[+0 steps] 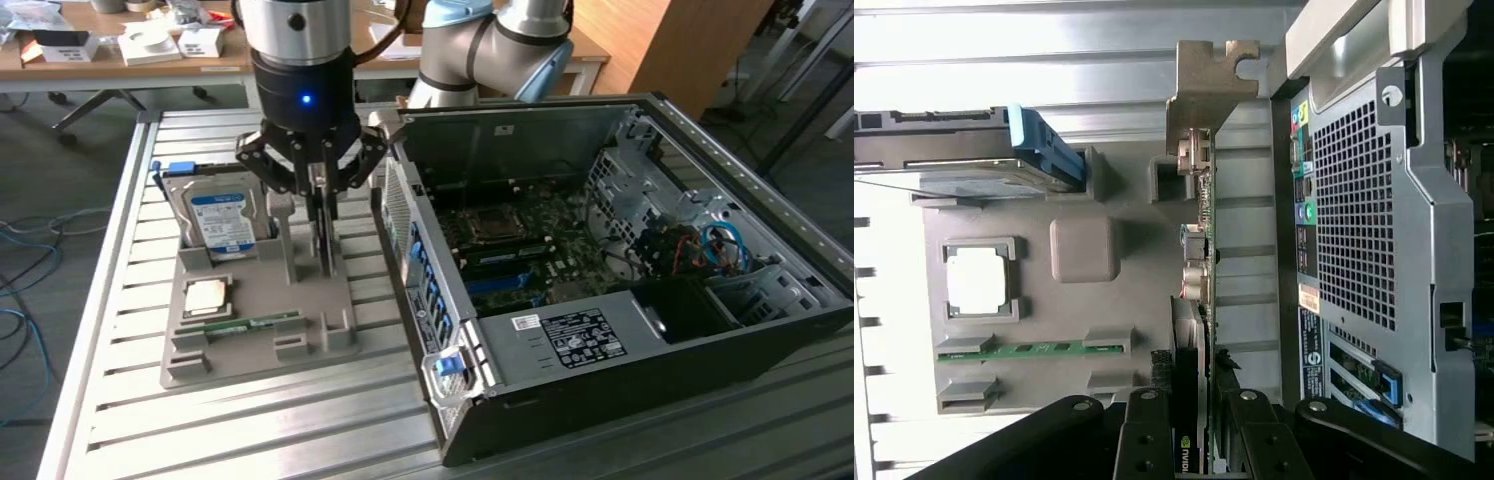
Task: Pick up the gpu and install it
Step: 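Pick up the gpu and move the gpu toward the slot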
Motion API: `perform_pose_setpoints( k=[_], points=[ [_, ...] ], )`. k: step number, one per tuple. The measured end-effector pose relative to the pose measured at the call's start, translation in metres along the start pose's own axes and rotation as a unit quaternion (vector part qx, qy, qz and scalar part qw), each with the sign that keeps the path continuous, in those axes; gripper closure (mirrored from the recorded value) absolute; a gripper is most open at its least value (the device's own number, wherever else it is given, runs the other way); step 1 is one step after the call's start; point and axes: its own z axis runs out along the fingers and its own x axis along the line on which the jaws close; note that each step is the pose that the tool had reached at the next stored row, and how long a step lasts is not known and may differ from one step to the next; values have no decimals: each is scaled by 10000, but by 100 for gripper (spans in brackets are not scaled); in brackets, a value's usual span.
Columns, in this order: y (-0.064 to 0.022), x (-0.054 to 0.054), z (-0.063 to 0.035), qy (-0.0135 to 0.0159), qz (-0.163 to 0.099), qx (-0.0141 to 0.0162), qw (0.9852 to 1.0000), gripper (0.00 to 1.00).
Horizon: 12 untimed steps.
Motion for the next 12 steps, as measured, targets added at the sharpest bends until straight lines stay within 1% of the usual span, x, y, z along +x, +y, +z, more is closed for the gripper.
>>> perform_pose_setpoints(
  k=[12],
  points=[
    [5, -6, -221, 0, 0, 0, 10000, 73]
  ],
)
